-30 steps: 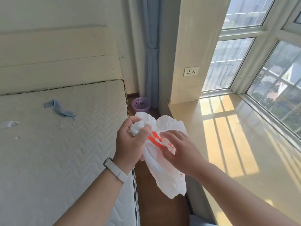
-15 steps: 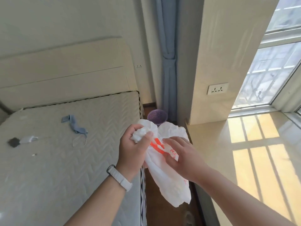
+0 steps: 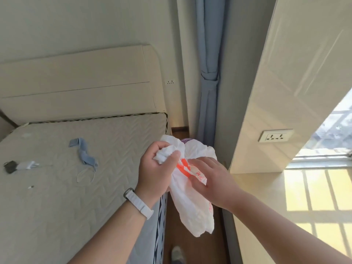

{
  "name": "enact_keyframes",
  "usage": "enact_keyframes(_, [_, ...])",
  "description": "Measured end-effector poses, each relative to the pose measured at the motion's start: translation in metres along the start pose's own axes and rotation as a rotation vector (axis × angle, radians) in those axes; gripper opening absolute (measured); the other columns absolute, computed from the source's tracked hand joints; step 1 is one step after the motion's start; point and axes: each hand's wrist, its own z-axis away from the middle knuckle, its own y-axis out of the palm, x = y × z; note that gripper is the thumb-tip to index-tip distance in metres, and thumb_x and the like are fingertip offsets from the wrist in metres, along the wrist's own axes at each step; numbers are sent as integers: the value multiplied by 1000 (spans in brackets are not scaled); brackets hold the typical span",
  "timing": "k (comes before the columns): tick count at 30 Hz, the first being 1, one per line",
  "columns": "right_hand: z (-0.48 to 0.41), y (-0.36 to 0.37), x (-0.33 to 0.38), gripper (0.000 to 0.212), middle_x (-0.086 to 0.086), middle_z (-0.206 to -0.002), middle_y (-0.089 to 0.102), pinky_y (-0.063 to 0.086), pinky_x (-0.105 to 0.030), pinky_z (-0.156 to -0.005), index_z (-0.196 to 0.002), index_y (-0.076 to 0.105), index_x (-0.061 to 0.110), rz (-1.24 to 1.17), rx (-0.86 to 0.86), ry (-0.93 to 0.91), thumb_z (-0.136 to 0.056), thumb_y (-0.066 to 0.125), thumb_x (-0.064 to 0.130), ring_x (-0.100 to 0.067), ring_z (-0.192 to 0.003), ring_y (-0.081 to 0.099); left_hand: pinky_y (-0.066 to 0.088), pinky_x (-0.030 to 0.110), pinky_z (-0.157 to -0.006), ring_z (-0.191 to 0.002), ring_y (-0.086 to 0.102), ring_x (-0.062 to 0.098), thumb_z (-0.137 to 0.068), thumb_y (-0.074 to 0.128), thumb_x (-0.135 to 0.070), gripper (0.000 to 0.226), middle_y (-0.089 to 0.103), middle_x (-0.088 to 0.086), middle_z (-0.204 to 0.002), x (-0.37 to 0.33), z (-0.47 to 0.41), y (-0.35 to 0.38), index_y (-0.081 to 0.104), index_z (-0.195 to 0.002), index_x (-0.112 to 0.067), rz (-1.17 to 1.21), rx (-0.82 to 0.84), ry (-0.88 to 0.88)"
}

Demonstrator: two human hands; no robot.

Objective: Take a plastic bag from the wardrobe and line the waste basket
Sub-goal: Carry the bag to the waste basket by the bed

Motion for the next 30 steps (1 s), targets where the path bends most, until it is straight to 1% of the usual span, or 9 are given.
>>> enact_keyframes(3, [-35,8,-19,40,9,-123,63,49,-34,-95,-129,57,27,-3,18,25,-89,62,33,-15,-113,56,50,15,-54,-67,66,7,-73,71,-36,12,66,-13,-74,16,-36,4,62,-82,-34,6,17,0])
enact_keyframes(7, [-86,24,-48,40,11,-123,63,46,-28,-96,-128,57,30,54,41,61,-89,63,35,-10,-112,54,49,13,-53,-70,67,5,-75,71,-33,16,66,-18,-74,46,-98,10,62,-87,-29,38,8,-20])
enact_keyframes(9, [-115,29,-63,39,12,-123,63,45,-27,-97,-128,56,31,70,56,94,-89,62,36,-9,-113,54,50,13,-53,-71,68,6,-75,71,-34,18,66,-17,-75,63,-134,13,62,-89,-28,51,20,-38])
enact_keyframes(12, [-162,35,-80,39,12,-126,62,47,-33,-100,-128,56,31,89,82,148,-90,59,39,-11,-116,54,51,15,-54,-73,68,9,-74,70,-39,17,67,-16,-76,87,-189,16,62,-87,-34,81,62,-69])
enact_keyframes(16, [-227,45,-100,43,9,-129,61,48,-42,-101,-130,57,29,115,122,196,-90,54,44,-16,-119,55,50,14,-54,-71,67,6,-71,70,-44,14,66,-17,-76,113,-265,15,62,-82,-42,126,96,-76])
enact_keyframes(22, [-300,61,-123,42,4,-129,62,47,-43,-101,-131,58,26,155,135,239,-90,62,35,-20,-120,55,50,14,-55,-73,67,6,-75,71,-34,12,67,-16,-77,143,-346,13,64,-83,-40,182,136,-110])
enact_keyframes(24, [-316,66,-130,43,4,-129,62,47,-43,-101,-131,58,26,160,132,251,-89,63,33,-19,-120,55,54,20,-57,-74,67,9,-73,71,-37,13,67,-15,-78,148,-364,11,64,-83,-39,191,152,-119])
enact_keyframes(27, [-335,74,-139,44,5,-128,62,48,-41,-100,-131,57,27,147,129,256,-88,62,33,-19,-119,56,58,36,-64,-77,67,18,-69,70,-44,18,66,-9,-79,156,-385,10,64,-84,-36,191,174,-124])
enact_keyframes(30, [-351,84,-149,42,4,-125,64,50,-42,-97,-130,59,25,134,98,237,-88,61,34,-20,-115,58,57,28,-62,-74,66,14,-67,69,-45,16,66,-10,-77,163,-404,10,64,-81,-38,189,173,-129])
